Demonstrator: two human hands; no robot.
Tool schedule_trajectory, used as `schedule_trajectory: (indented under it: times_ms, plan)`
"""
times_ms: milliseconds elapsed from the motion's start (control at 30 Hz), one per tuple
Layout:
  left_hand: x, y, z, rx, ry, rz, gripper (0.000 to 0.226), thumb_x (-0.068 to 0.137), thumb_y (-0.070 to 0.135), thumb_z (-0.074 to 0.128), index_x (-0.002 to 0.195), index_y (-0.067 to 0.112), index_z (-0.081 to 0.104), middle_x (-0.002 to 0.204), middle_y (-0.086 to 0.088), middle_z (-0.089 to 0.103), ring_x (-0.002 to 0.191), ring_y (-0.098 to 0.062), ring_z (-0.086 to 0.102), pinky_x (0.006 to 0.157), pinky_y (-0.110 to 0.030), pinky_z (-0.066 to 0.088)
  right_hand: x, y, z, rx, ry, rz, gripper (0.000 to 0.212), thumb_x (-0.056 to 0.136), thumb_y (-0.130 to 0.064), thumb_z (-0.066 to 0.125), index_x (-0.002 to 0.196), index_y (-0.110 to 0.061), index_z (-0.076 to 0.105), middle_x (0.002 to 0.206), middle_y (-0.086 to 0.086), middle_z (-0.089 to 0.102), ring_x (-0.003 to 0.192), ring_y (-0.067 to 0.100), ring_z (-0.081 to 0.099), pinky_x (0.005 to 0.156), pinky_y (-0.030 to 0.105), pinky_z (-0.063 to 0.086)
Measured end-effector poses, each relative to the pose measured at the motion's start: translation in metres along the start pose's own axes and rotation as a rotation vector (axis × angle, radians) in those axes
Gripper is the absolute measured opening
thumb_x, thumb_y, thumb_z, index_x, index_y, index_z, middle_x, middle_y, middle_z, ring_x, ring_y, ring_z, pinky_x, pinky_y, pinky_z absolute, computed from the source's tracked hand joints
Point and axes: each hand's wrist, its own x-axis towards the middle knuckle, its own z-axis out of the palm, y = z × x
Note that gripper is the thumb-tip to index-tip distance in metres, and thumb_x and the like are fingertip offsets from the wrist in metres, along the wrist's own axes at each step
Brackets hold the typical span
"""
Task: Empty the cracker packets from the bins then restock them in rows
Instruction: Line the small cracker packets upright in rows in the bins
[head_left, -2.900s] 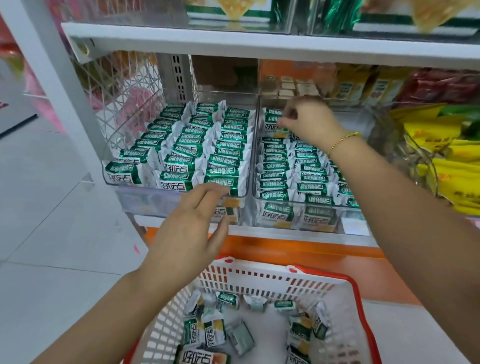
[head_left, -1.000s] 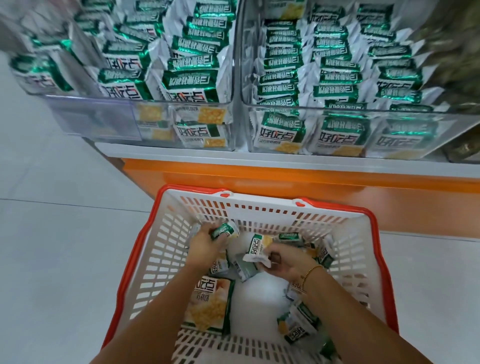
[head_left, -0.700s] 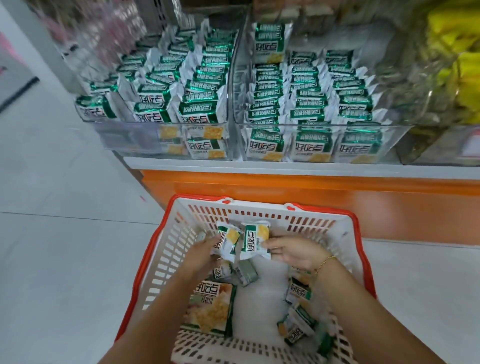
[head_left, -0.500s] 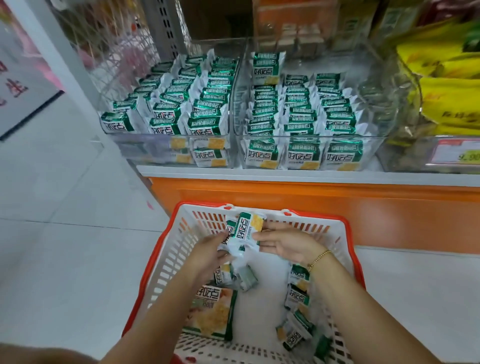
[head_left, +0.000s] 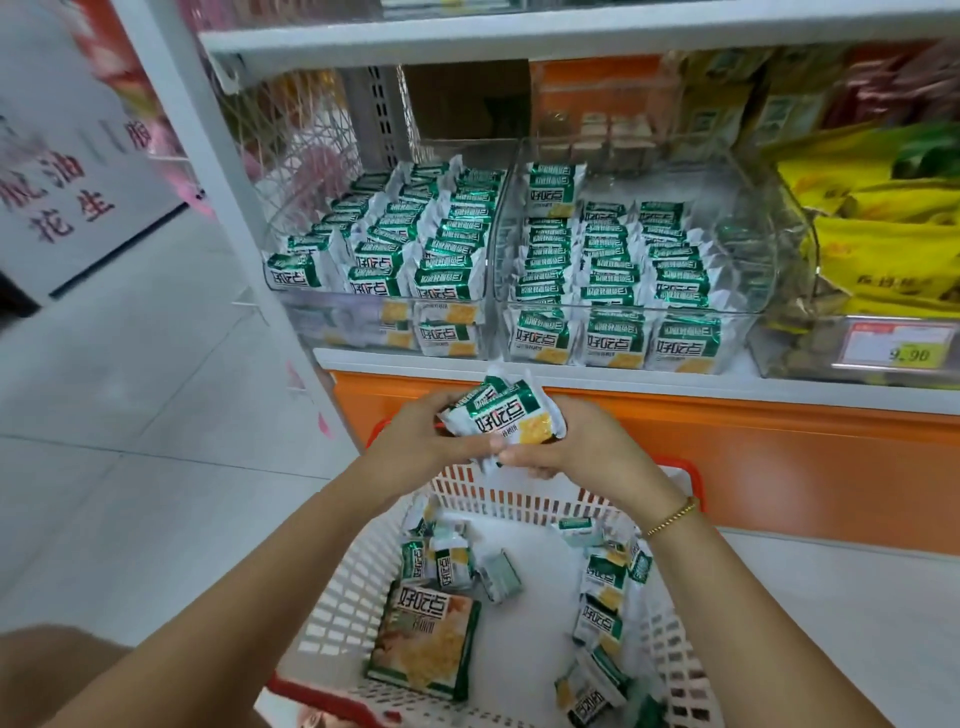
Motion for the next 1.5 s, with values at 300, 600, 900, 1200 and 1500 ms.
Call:
schedule_trajectory:
  times_ms: [300,600,900,1200,1500]
  plan:
    - [-0.002,0.049,-0.012,0.083,-0.126,0.082,0.04,0.081,0.023,0.073,0.117,0.027,0.055,0.087,0.003,0.074,0.065,-0.005,0.066,0.058,-0.01,0.047,-0.012,-0.041,-0.028,-0.524,0.139,-0.117,0.069,0.056,-0.076,0.068,0.102,-0.028,0.051,0.095,-0.008,0.063,0.081,0.011,0.06,0.064,0.031,0.049]
    - [0.036,0.075,-0.023,0.162,-0.064,0.286,0.063,0.058,0.057,0.079,0.111,0.042,0.049,0.094,0.01,0.065,0.083,-0.006,0.063,0.077,-0.035,0.053,0.019,-0.087,-0.084,-0.147,-0.135,-0.077,0.07,0.057,-0.047,0.084,0.121,-0.035,0.058,0.115,-0.007,0.067,0.103,0.014,0.065,0.093,0.04,0.053]
    - [0.07,0.074,-0.035,0.559,0.349,0.403,0.045,0.088,0.039,0.06,0.127,0.018,0.051,0.118,0.0,0.051,0.109,-0.016,0.052,0.092,-0.042,0.048,0.108,-0.102,-0.128,0.182,0.155,0.074,0.038,0.067,-0.018,0.077,0.092,-0.008,0.051,0.082,0.0,0.068,0.079,0.011,0.065,0.064,0.018,0.052]
    - [0.073,0.061,-0.043,0.734,0.317,0.513,0.04,0.092,0.027,0.056,0.131,0.019,0.053,0.12,-0.003,0.053,0.11,-0.022,0.05,0.086,-0.042,0.048,0.207,-0.086,-0.143,-0.467,0.349,0.022,0.069,0.072,-0.022,0.084,0.131,-0.019,0.047,0.13,0.003,0.049,0.076,0.008,0.055,0.066,0.016,0.045]
    - [0.068,0.054,-0.051,0.737,0.249,0.597,0.055,0.088,0.036,0.062,0.139,0.022,0.045,0.128,0.004,0.048,0.12,-0.014,0.044,0.095,-0.033,0.046,0.216,-0.082,-0.146,-0.811,0.222,-0.047,0.079,0.071,-0.023,0.084,0.14,-0.021,0.045,0.149,0.007,0.04,0.127,0.026,0.048,0.092,0.025,0.041]
